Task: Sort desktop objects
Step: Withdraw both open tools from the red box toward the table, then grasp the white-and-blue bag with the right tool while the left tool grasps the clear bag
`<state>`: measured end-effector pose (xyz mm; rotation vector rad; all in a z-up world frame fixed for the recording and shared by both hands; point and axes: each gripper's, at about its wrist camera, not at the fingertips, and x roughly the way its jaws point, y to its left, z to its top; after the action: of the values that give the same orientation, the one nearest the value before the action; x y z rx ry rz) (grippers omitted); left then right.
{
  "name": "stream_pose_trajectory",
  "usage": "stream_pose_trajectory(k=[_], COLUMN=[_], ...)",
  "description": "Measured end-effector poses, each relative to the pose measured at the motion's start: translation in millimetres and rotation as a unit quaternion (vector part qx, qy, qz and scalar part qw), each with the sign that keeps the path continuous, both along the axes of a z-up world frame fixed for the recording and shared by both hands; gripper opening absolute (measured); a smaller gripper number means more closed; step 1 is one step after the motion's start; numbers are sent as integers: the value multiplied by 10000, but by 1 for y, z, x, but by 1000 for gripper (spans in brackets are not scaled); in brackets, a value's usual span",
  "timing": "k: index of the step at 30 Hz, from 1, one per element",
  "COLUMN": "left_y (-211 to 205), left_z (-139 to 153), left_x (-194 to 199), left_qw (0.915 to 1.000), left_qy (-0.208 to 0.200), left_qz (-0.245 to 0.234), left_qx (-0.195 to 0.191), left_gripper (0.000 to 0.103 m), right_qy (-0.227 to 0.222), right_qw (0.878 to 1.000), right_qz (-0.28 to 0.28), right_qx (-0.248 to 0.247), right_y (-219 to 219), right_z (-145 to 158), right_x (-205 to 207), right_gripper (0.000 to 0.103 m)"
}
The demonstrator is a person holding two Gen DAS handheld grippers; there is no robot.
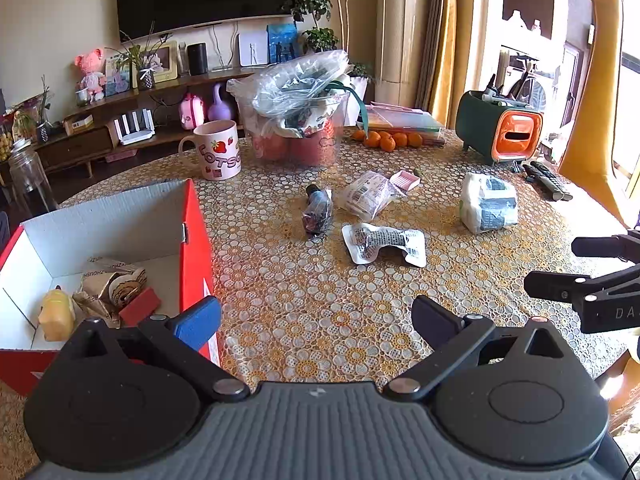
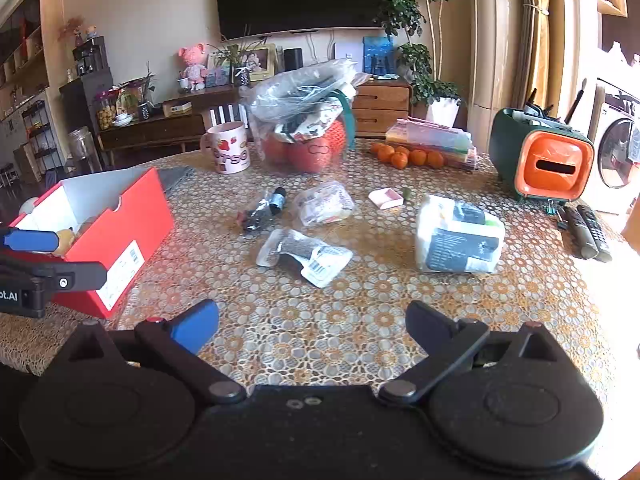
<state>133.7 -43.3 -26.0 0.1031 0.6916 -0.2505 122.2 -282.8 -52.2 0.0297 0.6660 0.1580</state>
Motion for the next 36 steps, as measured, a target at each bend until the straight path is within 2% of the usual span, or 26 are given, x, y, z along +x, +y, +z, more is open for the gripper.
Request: stream_pose_trajectory(k=[9, 16, 29, 36], left_y=[-26, -46, -68, -72], left_z=[-2, -6, -31, -45], left_x=[34, 71, 131, 150], left_qw=[9996, 9991, 9978, 9973], left_qy=[-98, -143, 68, 182], left_qz=[-37, -136, -31, 1], left_qx=[245, 384, 665, 711], left_gripper=[102, 102, 102, 102], right_qy=[-20, 27, 232, 302], right_qw=[9991, 9988, 9982, 9957], right_qz=[-135, -199, 5, 490], right_qx=[-395, -457, -560, -725], right_y=[-48, -85, -138, -156], right_z=[1, -3, -26, -41], right_x=[21, 46, 115, 151], right_gripper=[101, 101, 101, 101])
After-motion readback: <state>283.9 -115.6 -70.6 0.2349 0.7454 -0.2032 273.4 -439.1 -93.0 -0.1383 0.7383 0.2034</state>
